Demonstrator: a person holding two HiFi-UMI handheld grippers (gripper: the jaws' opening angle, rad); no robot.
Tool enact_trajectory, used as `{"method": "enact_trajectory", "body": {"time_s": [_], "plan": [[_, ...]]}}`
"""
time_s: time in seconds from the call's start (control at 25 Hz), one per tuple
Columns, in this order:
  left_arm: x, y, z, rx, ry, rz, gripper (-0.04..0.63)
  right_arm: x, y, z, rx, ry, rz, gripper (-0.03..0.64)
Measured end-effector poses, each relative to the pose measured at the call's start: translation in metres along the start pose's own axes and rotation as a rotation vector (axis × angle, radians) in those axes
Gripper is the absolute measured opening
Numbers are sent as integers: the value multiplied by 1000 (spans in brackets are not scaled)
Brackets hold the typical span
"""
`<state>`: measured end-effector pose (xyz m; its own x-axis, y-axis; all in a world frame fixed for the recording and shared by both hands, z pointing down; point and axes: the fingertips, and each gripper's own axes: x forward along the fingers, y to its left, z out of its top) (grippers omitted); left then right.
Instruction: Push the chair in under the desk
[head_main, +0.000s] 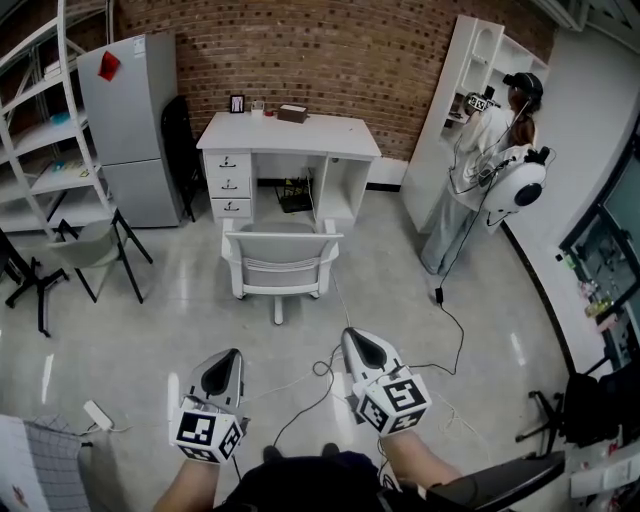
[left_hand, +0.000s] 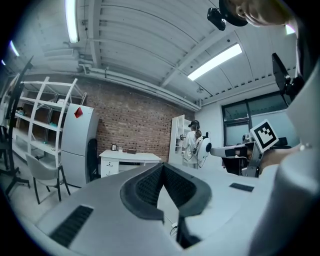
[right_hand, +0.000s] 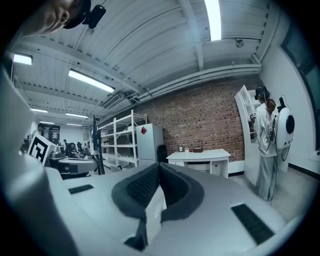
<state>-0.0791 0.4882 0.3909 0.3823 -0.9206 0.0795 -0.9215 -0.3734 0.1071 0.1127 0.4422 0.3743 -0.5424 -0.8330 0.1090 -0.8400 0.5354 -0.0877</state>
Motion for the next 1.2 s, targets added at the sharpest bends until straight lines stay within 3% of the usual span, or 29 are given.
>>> {"method": "enact_trajectory", "body": {"time_s": [0.44, 0.72, 1.2], "plan": [[6, 38, -8, -29, 4, -11, 8, 34, 37, 0, -54, 14, 48, 8], [43, 59, 1, 18, 6, -1, 8, 81, 8, -3, -29, 4, 49, 8], [143, 102, 2, 29, 65, 61, 8, 171, -65, 4, -41, 20, 62, 9]]}}
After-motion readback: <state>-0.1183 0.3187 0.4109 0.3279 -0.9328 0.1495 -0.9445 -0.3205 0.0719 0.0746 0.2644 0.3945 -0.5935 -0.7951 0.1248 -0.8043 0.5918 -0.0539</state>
